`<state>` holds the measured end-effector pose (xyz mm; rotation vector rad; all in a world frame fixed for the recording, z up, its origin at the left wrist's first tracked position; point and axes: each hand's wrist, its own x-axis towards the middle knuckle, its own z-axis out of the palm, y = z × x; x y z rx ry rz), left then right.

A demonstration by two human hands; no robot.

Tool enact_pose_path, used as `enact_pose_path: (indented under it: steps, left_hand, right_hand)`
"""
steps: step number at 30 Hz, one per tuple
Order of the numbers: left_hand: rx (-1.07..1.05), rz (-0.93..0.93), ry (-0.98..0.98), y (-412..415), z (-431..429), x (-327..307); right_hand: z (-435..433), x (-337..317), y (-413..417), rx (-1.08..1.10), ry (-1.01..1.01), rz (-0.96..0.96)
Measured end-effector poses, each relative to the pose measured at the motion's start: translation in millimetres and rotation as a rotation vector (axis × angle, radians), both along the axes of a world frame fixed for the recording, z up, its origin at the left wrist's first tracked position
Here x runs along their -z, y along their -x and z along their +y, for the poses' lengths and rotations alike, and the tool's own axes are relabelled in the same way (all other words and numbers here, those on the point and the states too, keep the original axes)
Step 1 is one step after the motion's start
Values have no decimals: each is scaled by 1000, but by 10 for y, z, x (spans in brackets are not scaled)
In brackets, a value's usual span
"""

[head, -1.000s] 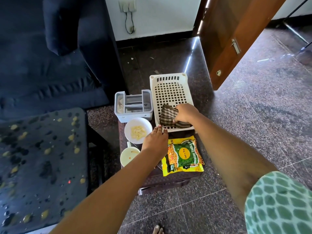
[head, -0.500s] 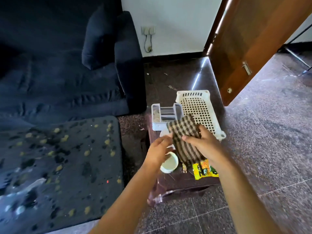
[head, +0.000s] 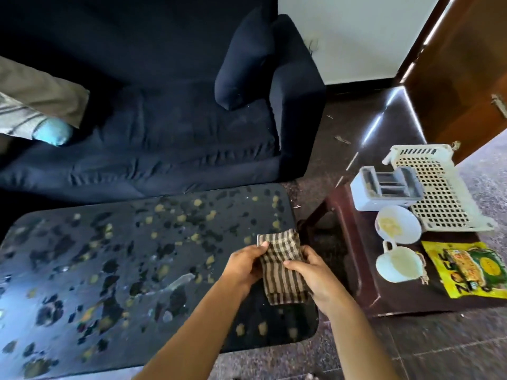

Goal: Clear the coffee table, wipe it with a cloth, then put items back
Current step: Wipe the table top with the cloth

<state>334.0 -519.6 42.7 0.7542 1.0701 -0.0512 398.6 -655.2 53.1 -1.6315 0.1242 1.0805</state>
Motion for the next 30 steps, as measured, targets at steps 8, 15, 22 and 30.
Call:
enact_pose_path:
  steps: [8, 15, 22, 30]
  left_hand:
    - [28, 44, -339, -242, 530, 536]
    - [861, 288, -1221, -623, 976, 864]
    - [1195, 432, -1328, -812, 1114, 1149]
    - [1220, 433, -1329, -729, 1149, 1303]
  right_hand:
    - [556, 423, -322, -72, 101, -127]
    - [817, 789, -939, -87, 312, -302]
    - [1136, 1088, -1427, -102, 290, -327]
    - [1127, 1368, -1377, -364, 808, -940]
